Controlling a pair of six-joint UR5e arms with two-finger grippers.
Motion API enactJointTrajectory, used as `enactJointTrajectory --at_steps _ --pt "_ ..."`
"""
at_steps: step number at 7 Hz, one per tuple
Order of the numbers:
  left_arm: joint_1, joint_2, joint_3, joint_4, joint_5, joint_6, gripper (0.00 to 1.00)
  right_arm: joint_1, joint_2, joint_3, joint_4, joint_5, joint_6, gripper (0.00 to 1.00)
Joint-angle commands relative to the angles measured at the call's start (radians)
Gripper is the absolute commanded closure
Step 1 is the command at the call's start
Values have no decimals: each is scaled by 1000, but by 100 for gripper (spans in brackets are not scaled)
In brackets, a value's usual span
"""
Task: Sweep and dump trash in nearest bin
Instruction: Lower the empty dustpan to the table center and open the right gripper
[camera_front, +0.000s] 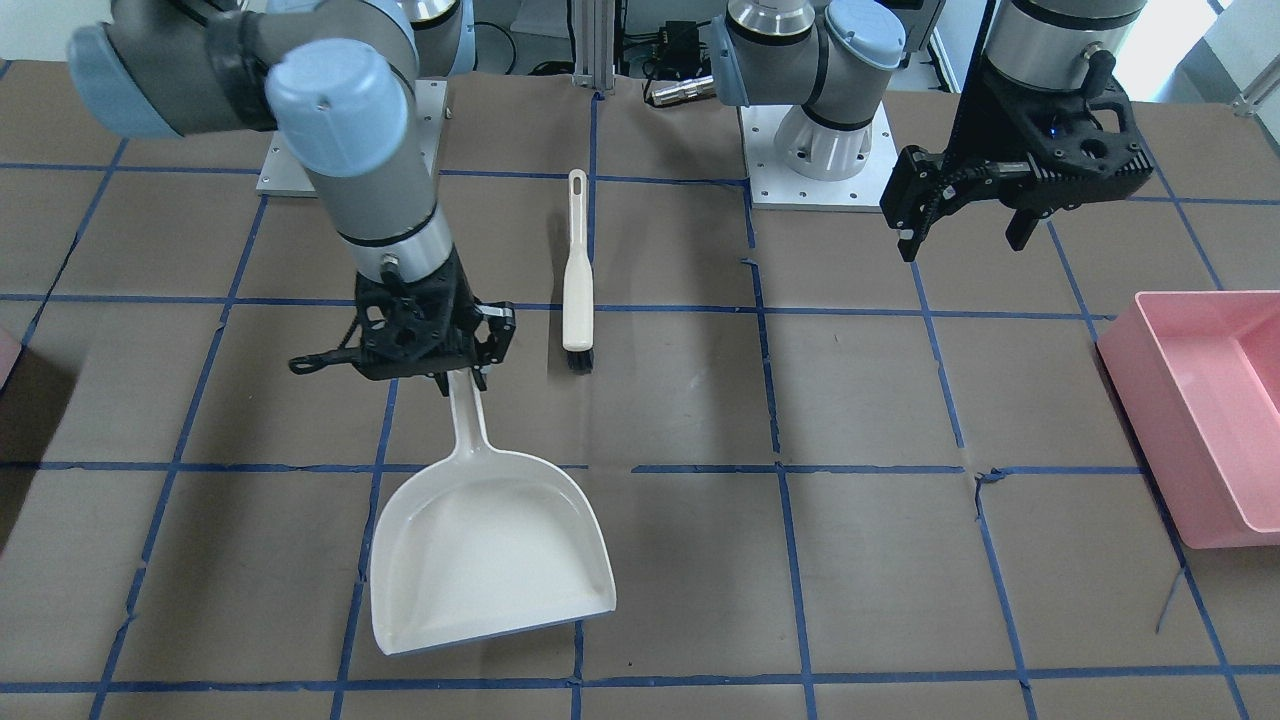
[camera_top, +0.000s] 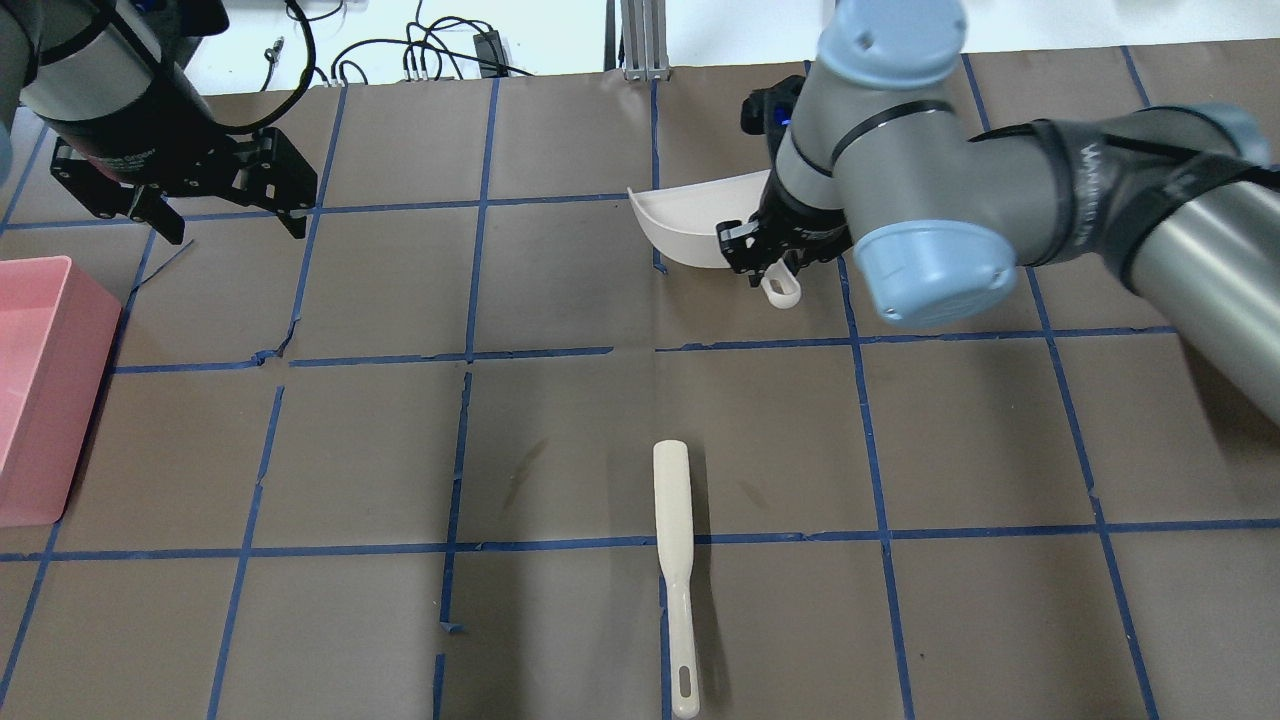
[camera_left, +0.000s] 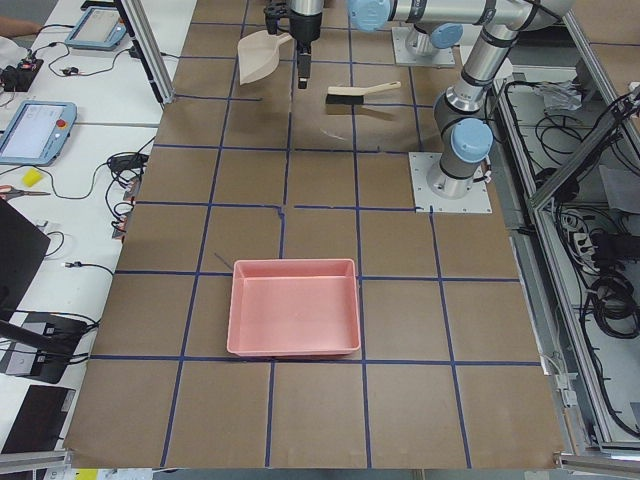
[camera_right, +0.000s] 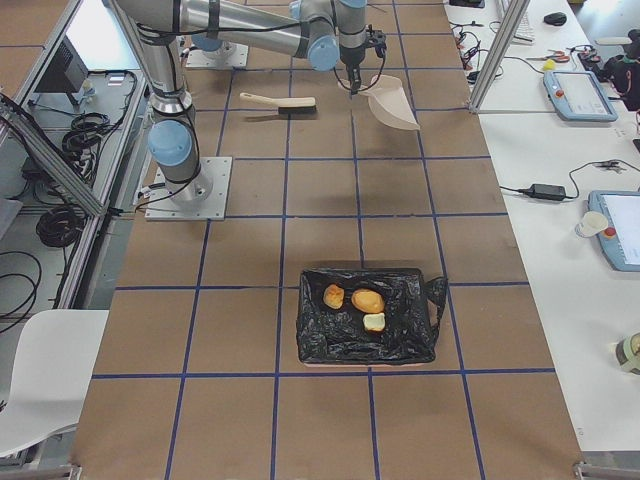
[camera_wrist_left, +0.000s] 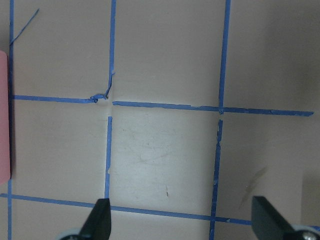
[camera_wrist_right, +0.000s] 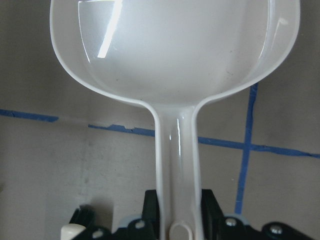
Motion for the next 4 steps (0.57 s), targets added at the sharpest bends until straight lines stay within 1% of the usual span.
enactJointTrajectory --at_steps 1,2,4 --pt "3 -13 -1 31 -4 -5 0 121 131 -5 -165 -49 109 100" --pt "1 -13 -6 31 -4 -5 0 134 138 -5 -165 -63 118 100" --pt "-8 -8 -12 31 -7 -11 0 135 141 -3 -165 -60 123 100"
